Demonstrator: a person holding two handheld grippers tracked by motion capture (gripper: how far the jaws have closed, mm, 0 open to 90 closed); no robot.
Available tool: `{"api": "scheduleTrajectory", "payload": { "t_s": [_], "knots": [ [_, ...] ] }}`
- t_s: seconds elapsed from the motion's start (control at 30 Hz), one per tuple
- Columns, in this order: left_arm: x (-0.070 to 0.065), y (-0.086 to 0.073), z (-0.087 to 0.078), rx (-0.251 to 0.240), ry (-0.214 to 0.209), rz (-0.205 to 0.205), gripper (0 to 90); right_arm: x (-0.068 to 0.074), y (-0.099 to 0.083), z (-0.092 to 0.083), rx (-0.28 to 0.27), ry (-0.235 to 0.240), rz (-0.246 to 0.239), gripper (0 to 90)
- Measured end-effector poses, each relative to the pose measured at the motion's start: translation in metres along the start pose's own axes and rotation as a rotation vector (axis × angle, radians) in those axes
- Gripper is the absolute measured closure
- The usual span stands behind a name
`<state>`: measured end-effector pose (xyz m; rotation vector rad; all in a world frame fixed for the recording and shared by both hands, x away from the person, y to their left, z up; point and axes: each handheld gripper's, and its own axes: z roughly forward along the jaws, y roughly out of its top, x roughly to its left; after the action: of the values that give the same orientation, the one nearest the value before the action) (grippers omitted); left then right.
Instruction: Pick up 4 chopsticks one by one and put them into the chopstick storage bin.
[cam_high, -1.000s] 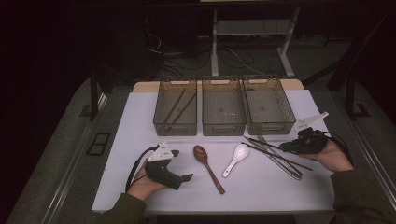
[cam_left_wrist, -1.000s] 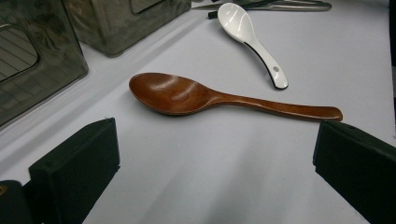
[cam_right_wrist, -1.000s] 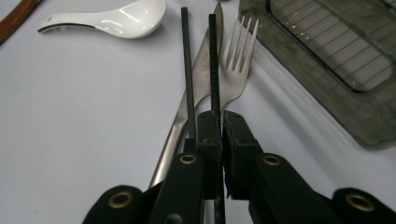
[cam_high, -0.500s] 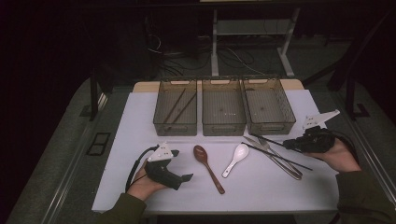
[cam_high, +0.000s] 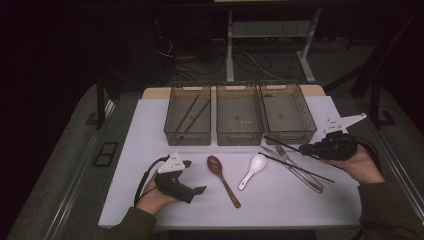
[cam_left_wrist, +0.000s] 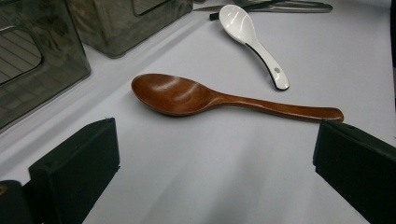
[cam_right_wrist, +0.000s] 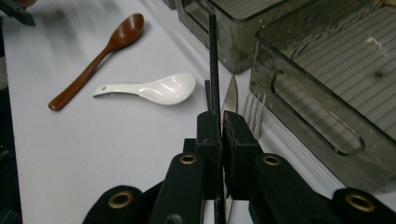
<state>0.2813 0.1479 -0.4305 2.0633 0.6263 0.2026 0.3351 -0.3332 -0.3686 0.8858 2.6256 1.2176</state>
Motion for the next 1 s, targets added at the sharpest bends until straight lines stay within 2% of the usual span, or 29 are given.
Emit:
{"api": "scheduleTrajectory", "payload": {
  "t_s": [0.27, 0.8, 1.0],
  "knots": [
    [0.000, 0.000, -0.001, -0.003, 0.004, -0.006, 0.0, 0.005, 0.014, 0.008, -0.027, 0.004, -0.006, 85.3],
    [0.000, 0.000, 0.000, 0.006, 0.011, 0.003, 0.0, 0.017, 0.049, 0.043, -0.054, 0.009, -0.021, 85.3],
    [0.000, 0.000, 0.000, 0.000, 0.010, 0.003, 0.0, 0.021, 0.066, 0.055, -0.054, -0.008, -0.024, 85.3]
  ]
}}
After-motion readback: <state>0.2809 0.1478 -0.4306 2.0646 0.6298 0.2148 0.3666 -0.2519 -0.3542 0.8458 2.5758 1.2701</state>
